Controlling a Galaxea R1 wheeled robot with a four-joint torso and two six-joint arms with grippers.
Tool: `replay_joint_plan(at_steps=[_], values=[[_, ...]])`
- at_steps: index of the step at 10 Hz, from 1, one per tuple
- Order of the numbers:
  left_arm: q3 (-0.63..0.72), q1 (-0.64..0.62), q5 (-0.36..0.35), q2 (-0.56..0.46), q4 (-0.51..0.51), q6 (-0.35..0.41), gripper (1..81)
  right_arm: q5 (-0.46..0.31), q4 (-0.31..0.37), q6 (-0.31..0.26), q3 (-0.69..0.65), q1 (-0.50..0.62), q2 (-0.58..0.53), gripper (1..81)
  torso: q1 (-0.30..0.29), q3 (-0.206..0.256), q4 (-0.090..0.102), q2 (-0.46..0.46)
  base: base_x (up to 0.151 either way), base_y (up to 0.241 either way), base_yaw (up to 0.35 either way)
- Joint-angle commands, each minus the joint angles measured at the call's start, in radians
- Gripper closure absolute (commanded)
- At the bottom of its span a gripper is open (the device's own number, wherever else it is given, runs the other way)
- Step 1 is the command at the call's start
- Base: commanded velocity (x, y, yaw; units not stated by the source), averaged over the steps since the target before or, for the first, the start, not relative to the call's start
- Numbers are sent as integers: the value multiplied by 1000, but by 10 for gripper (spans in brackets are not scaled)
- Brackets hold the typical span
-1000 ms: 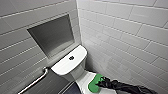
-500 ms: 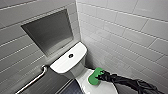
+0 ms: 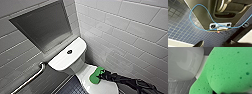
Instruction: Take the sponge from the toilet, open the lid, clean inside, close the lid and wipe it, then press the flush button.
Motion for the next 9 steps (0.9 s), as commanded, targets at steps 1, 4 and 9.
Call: replay_joint_plan(at_steps=[1,4,9], values=[[2,21,92,-4,-9,3,10,-85,15,1,28,138,16,811,0,3,0,0,0,0,0],[2,22,92,-4,-9,3,10,-81,12,1,25,152,27,811,0,-24,0,0,0,0,0],[2,30,94,-1,-8,3,10,-19,35,4,14,43,-49,811,0,-23,0,1,0,0,0]])
